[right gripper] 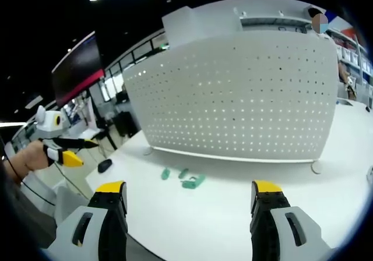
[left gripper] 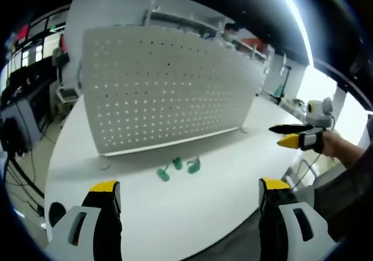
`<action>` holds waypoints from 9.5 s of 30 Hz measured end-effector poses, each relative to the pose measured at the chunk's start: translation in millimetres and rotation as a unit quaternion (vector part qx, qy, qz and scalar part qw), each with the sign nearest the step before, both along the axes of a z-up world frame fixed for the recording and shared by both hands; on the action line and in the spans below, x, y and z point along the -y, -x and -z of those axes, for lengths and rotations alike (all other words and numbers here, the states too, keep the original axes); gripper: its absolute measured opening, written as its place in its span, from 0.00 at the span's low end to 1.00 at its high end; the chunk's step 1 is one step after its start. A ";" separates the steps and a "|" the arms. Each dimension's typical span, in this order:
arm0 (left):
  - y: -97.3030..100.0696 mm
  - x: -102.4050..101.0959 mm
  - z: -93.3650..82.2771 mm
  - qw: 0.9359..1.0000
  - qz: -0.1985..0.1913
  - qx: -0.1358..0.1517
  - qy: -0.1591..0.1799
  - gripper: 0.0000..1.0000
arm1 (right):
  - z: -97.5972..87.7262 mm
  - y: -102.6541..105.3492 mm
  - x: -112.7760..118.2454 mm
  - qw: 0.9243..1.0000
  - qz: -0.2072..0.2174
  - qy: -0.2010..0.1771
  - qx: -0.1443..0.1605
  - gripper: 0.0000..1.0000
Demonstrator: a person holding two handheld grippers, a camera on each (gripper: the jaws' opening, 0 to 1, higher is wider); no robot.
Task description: Insert the hook assembly into the mounting plate slot until the hook locks in place.
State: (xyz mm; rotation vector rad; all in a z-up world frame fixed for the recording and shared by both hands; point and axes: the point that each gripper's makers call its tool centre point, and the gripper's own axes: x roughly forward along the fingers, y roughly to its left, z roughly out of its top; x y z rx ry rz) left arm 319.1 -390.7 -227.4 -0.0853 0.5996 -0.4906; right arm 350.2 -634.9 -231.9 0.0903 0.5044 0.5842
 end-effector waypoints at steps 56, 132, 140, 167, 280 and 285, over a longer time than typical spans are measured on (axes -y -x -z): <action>-0.6 -10.0 12.0 1.000 -0.009 -0.020 -0.002 1.00 | 56.9 -28.5 -75.3 0.991 -0.122 -0.017 -0.050 0.73; 9.8 -26.4 51.1 0.996 -0.041 -0.076 0.024 1.00 | 187.2 -121.1 -222.1 0.952 -0.185 0.065 -0.233 0.00; 5.8 -28.0 50.1 0.996 -0.042 -0.075 0.020 0.99 | 167.5 -128.2 -223.7 0.964 -0.180 0.056 -0.185 0.00; -34.9 -11.4 10.5 0.998 -0.046 -0.032 0.042 0.95 | -3.1 -103.8 -204.3 0.984 -0.156 -0.087 -0.023 0.00; -43.2 61.9 -71.1 0.984 0.064 0.163 -0.010 0.01 | -90.9 -5.6 -179.5 0.957 -0.118 -0.265 -0.010 0.03; -45.4 61.6 -73.7 0.984 0.064 0.167 -0.005 0.01 | -95.6 -6.6 -179.0 0.959 -0.115 -0.259 0.014 0.01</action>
